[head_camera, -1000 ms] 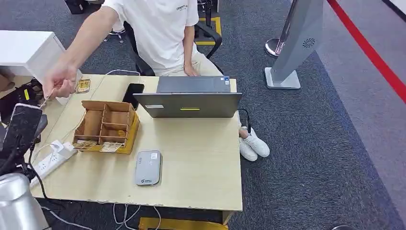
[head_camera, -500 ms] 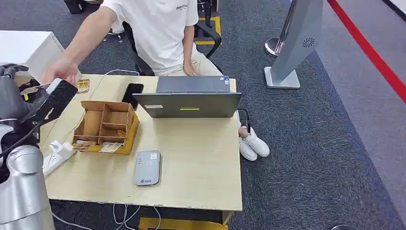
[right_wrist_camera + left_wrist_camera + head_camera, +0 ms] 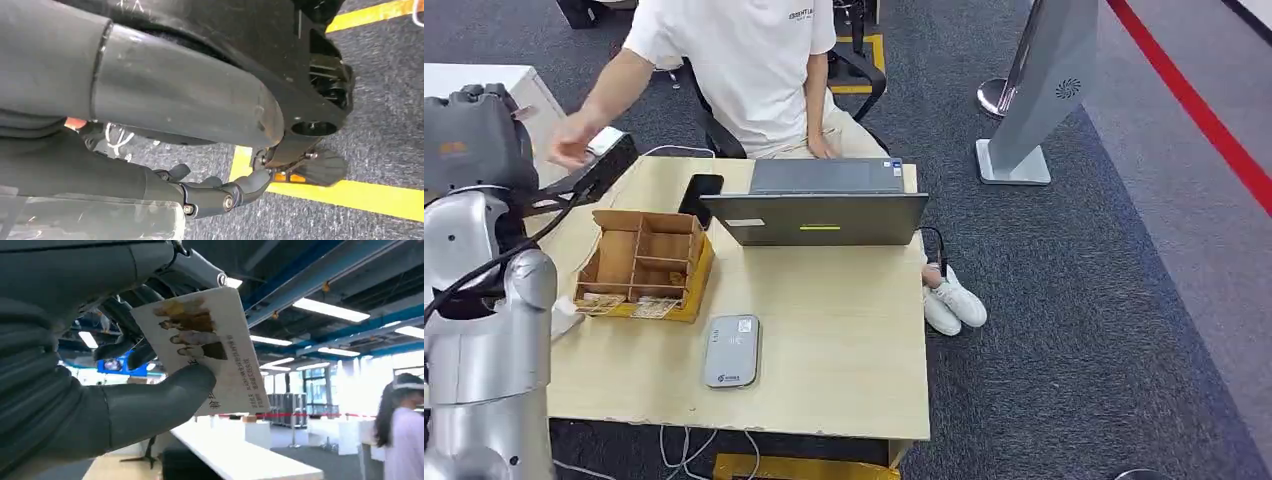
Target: Pass the card to the sensor for recognition and then transmit it.
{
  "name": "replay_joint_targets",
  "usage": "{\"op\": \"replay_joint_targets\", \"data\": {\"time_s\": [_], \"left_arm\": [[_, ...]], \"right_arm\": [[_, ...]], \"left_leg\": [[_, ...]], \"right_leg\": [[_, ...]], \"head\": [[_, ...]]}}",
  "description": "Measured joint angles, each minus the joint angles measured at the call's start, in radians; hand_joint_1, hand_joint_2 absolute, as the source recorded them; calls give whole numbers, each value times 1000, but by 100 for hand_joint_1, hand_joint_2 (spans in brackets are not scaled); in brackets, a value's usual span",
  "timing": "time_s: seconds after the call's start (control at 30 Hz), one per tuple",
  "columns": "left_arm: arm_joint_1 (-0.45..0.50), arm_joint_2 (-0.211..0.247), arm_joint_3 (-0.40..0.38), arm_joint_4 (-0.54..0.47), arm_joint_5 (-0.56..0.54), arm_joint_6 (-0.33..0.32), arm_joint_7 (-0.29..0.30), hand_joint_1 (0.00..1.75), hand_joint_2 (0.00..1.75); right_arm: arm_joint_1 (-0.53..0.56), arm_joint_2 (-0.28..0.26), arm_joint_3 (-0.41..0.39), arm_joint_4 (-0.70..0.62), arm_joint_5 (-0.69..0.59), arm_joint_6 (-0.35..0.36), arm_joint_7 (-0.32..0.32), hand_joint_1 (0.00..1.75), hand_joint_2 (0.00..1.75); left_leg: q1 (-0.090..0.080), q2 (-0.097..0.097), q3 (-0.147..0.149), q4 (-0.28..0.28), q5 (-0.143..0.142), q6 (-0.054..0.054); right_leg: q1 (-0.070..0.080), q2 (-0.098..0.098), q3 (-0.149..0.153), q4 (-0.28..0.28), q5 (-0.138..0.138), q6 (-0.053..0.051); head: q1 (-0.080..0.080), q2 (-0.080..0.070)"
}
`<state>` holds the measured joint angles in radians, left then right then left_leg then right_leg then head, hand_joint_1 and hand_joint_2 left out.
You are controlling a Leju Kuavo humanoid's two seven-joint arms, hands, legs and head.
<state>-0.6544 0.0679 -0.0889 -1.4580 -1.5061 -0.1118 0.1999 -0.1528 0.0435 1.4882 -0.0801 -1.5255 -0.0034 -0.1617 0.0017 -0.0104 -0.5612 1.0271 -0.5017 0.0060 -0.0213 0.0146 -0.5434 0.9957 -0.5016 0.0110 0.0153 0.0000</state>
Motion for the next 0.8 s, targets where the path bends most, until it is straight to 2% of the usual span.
{"op": "replay_joint_targets", "data": {"time_s": [0.17, 0.27, 0.4, 0.5, 0.63, 0.67, 0.7, 0.73, 0.77, 0.8], "left_arm": [[-4, -11, -29, 6, -2, 21, -6, 175, 175], [24, -42, -31, -20, -2, 53, -62, 175, 175], [170, -113, -51, -159, 1, 92, -148, 175, 175], [317, -144, -99, -257, -1, 136, -161, 175, 175], [505, -149, -205, -352, -2, 200, -136, 175, 175], [543, -148, -224, -362, -2, 209, -120, 175, 175], [587, -138, -233, -376, -2, 220, -74, 175, 175], [641, -127, -232, -405, -2, 242, -6, 175, 175], [705, -118, -225, -436, -2, 268, 25, 175, 175], [769, -117, -202, -462, -1, 292, 6, 175, 175]], "right_arm": [[-1, -1, 26, 5, -2, 0, 5, 0, 0], [-1, -2, 30, 7, -2, 0, 8, 0, 0], [-1, -2, 30, 8, -2, 0, 14, 0, 0], [0, -2, 30, 9, -2, 0, 18, 0, 0], [1, -2, 29, 13, -2, 0, 19, 0, 0], [1, -2, 29, 13, 1, 0, 9, 0, 0], [0, 4, 31, 13, 26, 0, -27, 0, 0], [-3, 28, 38, 17, 92, -8, -72, 0, 0], [-8, 60, 43, 25, 183, -36, -84, 0, 0], [-12, 96, 44, 32, 259, -91, -75, 0, 0]], "left_leg": [[0, 0, 0, 0, 0, 0], [0, 0, 0, 0, 0, 0], [0, 0, 0, 0, -1, 1], [-1, 1, -1, 0, -3, 2], [-1, 2, -1, 0, -4, 3], [-1, 2, -2, 0, -4, 3], [0, 2, -3, -1, -4, 3], [0, 6, -2, -2, -5, 0], [1, 12, 0, -2, -7, -1], [3, 14, 3, -2, -8, -3]], "right_leg": [[0, 0, 0, 0, 0, 0], [0, 0, 0, 0, 0, 0], [-1, 0, 0, -1, -1, 1], [-1, 2, 0, -1, -1, 1], [-1, 2, 0, -1, -2, 2], [0, 1, 0, -1, -2, 2], [0, 1, 1, 0, -2, 2], [1, 5, 0, 0, -2, 1], [2, 11, 0, 0, -2, 1], [3, 13, 0, -1, -3, 0]], "head": [[0, 0], [0, 0], [0, 0], [0, 0], [0, 0], [0, 0], [2, 0], [3, 0], [2, 0], [0, 0]]}}
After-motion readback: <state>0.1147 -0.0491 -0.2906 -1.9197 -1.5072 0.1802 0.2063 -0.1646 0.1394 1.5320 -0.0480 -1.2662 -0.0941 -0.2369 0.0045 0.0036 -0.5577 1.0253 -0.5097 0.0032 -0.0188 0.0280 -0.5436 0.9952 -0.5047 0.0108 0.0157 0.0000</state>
